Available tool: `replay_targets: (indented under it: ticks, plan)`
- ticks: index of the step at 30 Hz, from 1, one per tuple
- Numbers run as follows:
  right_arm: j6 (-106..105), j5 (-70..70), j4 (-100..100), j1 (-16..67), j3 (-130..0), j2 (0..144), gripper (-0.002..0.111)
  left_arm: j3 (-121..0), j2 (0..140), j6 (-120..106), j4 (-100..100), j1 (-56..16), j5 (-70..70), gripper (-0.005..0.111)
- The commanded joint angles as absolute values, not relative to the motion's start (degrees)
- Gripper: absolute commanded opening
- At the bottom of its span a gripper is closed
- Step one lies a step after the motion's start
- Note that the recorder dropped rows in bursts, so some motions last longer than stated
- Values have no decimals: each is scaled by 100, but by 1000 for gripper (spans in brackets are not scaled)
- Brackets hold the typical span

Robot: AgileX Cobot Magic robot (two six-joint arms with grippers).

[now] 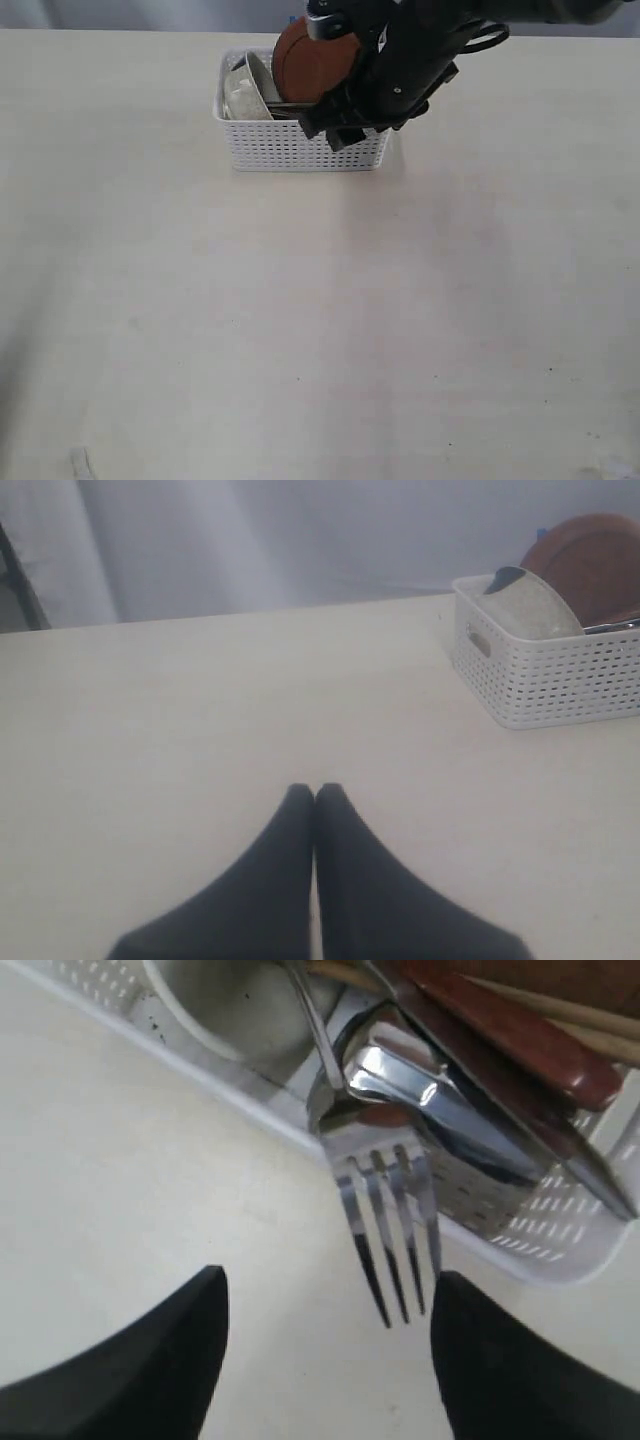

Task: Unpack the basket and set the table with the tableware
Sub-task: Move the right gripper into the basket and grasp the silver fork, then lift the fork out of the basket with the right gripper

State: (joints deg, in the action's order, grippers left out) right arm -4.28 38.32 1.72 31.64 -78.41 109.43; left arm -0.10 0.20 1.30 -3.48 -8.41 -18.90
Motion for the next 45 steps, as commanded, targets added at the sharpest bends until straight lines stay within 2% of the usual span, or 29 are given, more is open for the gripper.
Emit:
replay_targets:
  ticks: [1,8,24,29,33,45]
  plan:
    - [-308,3728,-418,3165,-7869,10880,57,0,0,128,-321,-877,-1834,0]
    - [-268,3154,-505,3165,-7869,11014,57,0,0,128,-321,-877,-1834,0]
    - [-268,3027,-505,3165,-7859,11288,56,0,0,128,-321,-877,-1834,0]
    - [-306,3042,-505,3165,-7859,11277,20,0,0,128,-321,-877,-1834,0]
    - [-306,3042,-505,3165,-7859,11237,-1,0,0,128,-321,-877,-1834,0]
    - [-306,3042,-680,3165,-7859,10741,0,0,0,128,-321,-877,-1834,0]
